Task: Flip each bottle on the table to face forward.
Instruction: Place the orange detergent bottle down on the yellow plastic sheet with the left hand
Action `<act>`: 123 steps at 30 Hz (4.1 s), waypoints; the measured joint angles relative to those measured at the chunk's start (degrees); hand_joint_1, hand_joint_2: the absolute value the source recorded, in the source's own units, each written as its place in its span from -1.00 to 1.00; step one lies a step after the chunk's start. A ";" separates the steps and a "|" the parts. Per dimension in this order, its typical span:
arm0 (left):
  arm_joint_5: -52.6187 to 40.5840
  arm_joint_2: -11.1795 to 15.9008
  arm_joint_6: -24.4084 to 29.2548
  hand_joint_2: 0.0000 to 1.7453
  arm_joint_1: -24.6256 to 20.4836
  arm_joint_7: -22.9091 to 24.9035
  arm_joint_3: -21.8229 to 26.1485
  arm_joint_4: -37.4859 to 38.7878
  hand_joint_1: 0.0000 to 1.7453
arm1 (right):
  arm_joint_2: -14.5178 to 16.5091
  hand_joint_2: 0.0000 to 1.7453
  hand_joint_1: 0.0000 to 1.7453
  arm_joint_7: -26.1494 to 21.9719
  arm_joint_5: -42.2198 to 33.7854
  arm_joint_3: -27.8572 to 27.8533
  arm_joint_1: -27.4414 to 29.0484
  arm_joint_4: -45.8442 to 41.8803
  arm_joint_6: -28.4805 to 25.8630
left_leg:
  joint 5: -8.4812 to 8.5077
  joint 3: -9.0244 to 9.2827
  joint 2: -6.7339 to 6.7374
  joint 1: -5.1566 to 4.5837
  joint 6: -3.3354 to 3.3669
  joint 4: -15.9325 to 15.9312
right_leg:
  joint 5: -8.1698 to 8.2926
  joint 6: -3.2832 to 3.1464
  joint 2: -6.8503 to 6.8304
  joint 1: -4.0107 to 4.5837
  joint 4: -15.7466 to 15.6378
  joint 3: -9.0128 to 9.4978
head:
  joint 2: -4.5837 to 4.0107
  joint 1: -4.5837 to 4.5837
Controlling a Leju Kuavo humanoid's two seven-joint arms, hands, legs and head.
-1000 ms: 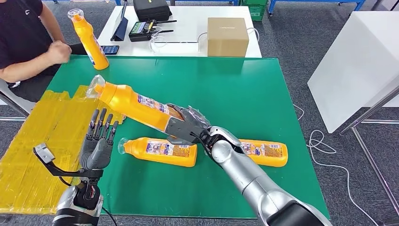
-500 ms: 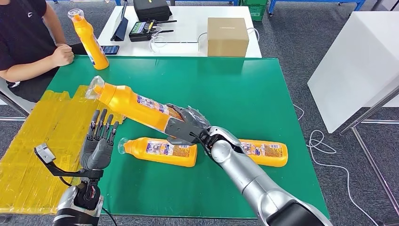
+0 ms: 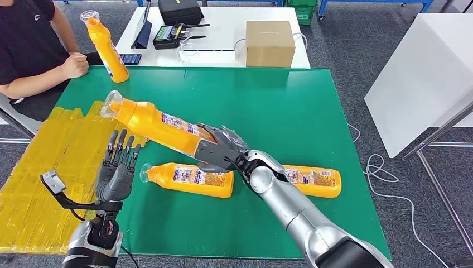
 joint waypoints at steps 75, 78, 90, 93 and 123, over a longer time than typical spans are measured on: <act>-24.80 -1.46 14.93 1.00 -3.34 -14.67 -0.73 0.06 1.00 | 6.36 -1.00 -1.00 0.40 -9.24 19.61 -5.33 15.06 -2.85 | 0.02 -0.07 0.00 0.06 -0.02 0.01 | 0.01 0.00 -0.08 0.11 -0.01 -0.09 | 0.00 0.02; -27.32 -1.31 17.42 1.00 -3.38 -15.31 -0.41 -0.54 1.00 | 6.09 -1.00 -1.00 0.35 -9.08 19.29 -5.32 14.87 -3.21 | 0.02 -0.07 0.00 0.06 -0.02 0.01 | 0.01 0.00 -0.08 0.11 0.00 -0.09 | 0.00 0.01; -72.16 5.65 68.46 1.00 -4.82 -17.29 11.12 -6.25 1.00 | 2.91 -1.00 -1.00 0.62 -4.25 13.04 -5.34 12.08 -3.03 | 0.03 -0.08 0.02 0.11 -0.02 0.00 | 0.00 0.00 -0.08 0.14 -0.02 -0.10 | 0.00 0.02; -74.81 6.46 69.78 1.00 -4.88 -15.76 10.92 -3.45 1.00 | 2.90 0.00 -1.00 0.62 -4.14 12.63 -5.33 12.08 -3.05 | 0.03 -0.07 0.04 0.08 -0.02 0.01 | 0.01 0.00 -0.05 0.12 -0.03 -0.11 | 0.00 0.01; -105.37 13.87 61.90 -0.50 -22.38 8.10 -4.42 40.28 -1.00 | 3.92 1.00 -1.00 7.72 3.95 17.29 -5.82 18.27 6.10 | 0.10 0.06 0.03 0.12 -0.02 0.01 | 0.03 0.01 -0.03 0.14 -0.01 0.03 | 0.00 0.01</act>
